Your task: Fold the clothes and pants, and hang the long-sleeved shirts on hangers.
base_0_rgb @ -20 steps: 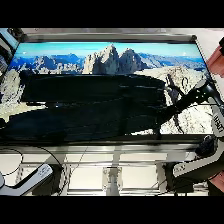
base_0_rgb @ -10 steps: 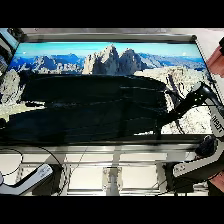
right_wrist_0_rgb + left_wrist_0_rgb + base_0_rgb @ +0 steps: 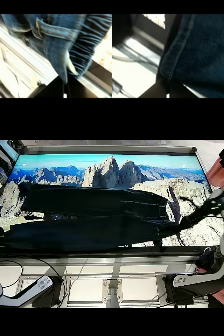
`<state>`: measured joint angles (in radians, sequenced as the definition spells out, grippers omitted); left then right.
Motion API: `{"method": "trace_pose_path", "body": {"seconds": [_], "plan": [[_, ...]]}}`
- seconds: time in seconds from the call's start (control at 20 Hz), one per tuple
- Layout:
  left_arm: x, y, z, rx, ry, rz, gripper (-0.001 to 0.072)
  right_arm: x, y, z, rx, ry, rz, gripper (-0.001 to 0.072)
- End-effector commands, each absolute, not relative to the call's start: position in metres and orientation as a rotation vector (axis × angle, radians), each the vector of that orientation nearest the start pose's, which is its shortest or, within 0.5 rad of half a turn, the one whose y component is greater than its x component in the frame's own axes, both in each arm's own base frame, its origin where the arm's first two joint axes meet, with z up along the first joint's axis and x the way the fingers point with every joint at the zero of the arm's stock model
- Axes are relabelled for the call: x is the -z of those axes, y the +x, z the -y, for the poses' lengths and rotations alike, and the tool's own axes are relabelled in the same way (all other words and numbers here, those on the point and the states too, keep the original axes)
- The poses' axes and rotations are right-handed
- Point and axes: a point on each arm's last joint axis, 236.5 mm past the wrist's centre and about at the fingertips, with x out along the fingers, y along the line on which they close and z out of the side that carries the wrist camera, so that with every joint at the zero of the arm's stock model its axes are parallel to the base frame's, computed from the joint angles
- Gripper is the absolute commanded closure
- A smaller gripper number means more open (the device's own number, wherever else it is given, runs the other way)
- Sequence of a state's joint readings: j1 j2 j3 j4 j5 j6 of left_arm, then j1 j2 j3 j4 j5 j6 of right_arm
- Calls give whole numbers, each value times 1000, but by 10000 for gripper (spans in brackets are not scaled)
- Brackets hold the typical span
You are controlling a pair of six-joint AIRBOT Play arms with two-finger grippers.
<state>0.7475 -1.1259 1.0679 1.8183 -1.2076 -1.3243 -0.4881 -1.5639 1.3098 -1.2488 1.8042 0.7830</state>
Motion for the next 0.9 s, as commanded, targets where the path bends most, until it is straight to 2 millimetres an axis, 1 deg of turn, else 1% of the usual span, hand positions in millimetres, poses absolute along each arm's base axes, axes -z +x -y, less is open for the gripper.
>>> {"method": "trace_pose_path", "body": {"seconds": [0.0,0.1,0.15,0.2,0.3,0.45,0.5,0.6,0.75,0.85], "plan": [[-66,246,-284,-623,-46,-1217,678,-38,286,98,-550,303,-1492,700],[-84,268,-279,-598,-83,-1116,677,-75,298,103,-546,382,-1291,699],[-90,275,-277,-587,-100,-1082,677,-90,301,104,-549,407,-1214,699],[-94,278,-276,-584,-104,-1069,677,-102,302,106,-539,424,-1162,699],[-97,276,-275,-586,-103,-1068,677,-108,298,110,-505,435,-1150,699],[-103,273,-273,-589,-100,-1061,677,-96,287,118,-419,443,-1248,700],[-102,271,-271,-587,-104,-1069,677,-90,282,121,-389,444,-1287,700],[-96,264,-268,-582,-113,-1114,671,-75,274,119,-368,469,-1347,700],[-81,255,-260,-543,-101,-1178,671,-39,252,105,-376,537,-1442,700],[-72,254,-257,-529,-105,-1195,672,-14,232,102,-359,551,-1519,700]]}}
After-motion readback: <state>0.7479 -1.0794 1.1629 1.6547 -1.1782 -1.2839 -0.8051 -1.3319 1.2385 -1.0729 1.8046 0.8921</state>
